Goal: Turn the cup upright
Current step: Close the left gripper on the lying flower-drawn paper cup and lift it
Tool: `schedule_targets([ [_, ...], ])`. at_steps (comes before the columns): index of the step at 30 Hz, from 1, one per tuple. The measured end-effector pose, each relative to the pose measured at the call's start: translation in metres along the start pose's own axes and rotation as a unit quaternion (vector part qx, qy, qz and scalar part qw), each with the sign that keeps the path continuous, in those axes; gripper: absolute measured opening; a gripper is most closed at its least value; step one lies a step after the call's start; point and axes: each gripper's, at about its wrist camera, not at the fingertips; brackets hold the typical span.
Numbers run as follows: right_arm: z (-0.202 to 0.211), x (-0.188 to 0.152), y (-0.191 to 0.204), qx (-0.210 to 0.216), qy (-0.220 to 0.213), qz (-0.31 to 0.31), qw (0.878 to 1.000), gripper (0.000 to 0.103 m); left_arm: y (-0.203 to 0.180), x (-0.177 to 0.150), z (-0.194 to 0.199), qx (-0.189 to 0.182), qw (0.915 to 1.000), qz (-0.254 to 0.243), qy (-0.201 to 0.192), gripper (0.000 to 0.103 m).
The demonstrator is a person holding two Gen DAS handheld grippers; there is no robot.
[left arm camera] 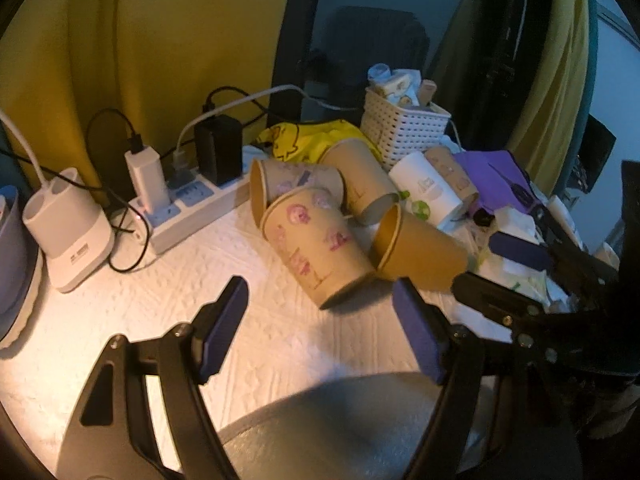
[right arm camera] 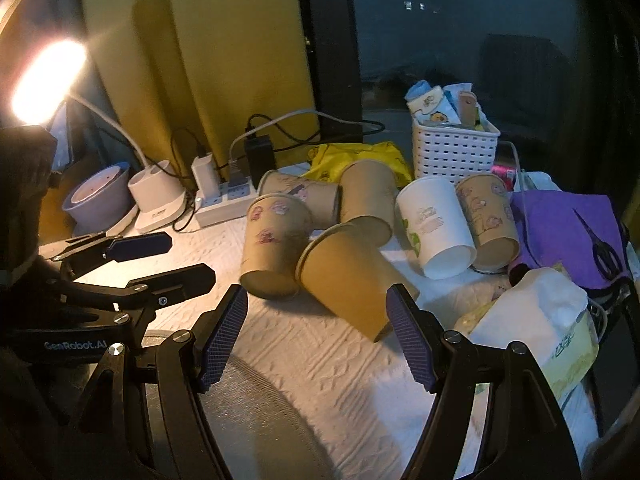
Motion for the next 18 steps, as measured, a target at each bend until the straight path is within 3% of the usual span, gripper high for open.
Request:
schedule_targets([
  [8, -0.008, 0.005, -0.014, -0.006, 0.0, -0.008, 1.0, 0.075, 0.01, 0.015, -0.03, 0.0, 0.9995, 0.027, 0.013, 0.076],
  [18, -0.016, 0.004, -0.028, -0.012, 0.004, -0.027, 1.0, 0.075, 0.021, 0.027, -0.081, -0.019, 0.9962, 0.05, 0.069, 0.076],
])
Point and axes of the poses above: each gripper's, at about its wrist camera, not at the fingertips, and z roughly against the way its jaws point, y to its left, x to its top, and after that the axes turned 9 degrees about -z, right-handed
